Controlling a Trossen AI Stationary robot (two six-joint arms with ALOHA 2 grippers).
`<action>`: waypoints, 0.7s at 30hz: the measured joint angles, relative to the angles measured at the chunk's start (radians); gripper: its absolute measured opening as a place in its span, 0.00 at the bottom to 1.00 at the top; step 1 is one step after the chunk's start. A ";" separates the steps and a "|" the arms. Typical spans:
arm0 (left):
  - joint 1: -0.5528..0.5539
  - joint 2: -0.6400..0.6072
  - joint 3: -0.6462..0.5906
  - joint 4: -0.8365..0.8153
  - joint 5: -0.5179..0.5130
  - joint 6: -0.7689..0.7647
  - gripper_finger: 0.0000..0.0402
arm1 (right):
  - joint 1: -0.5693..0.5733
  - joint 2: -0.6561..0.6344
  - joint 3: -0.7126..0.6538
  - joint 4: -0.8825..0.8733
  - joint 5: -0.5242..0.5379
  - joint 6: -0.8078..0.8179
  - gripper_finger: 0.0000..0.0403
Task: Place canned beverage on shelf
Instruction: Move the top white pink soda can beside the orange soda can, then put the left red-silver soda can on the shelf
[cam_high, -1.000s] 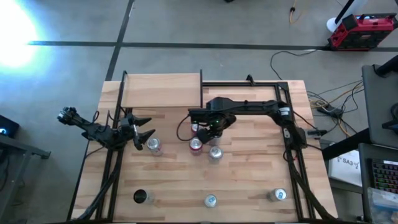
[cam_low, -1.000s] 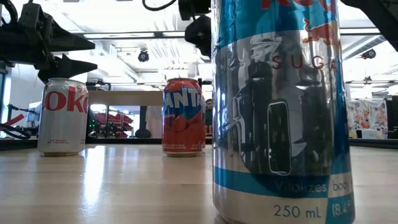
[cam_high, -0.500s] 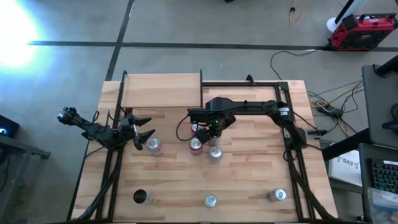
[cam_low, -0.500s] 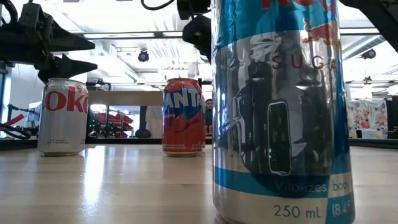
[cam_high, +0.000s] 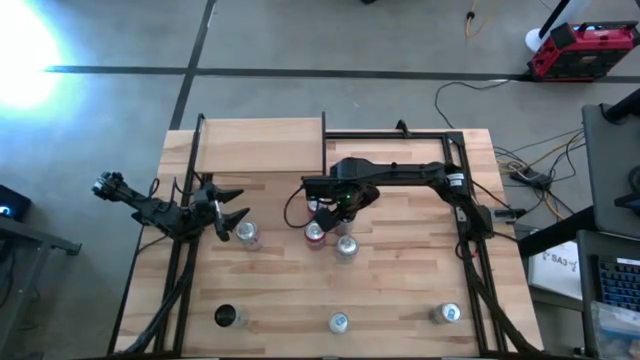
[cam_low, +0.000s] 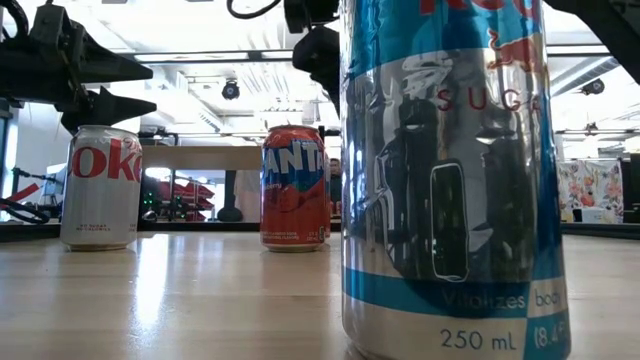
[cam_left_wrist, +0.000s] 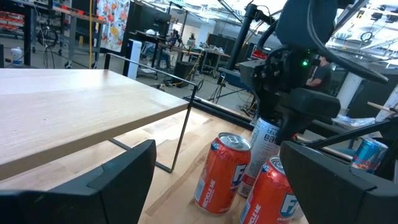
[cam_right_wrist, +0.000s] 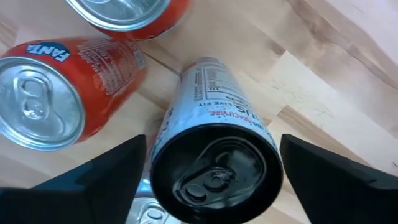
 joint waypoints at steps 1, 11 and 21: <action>0.000 0.000 0.000 0.000 0.000 0.000 0.81 | 0.000 -0.002 0.000 -0.004 0.000 0.000 0.90; 0.000 0.000 0.000 0.000 0.000 0.000 0.81 | 0.002 -0.138 -0.014 -0.018 0.009 -0.009 0.91; 0.000 0.000 0.000 0.000 0.000 0.000 0.81 | 0.002 -0.411 -0.334 0.085 0.037 0.090 0.91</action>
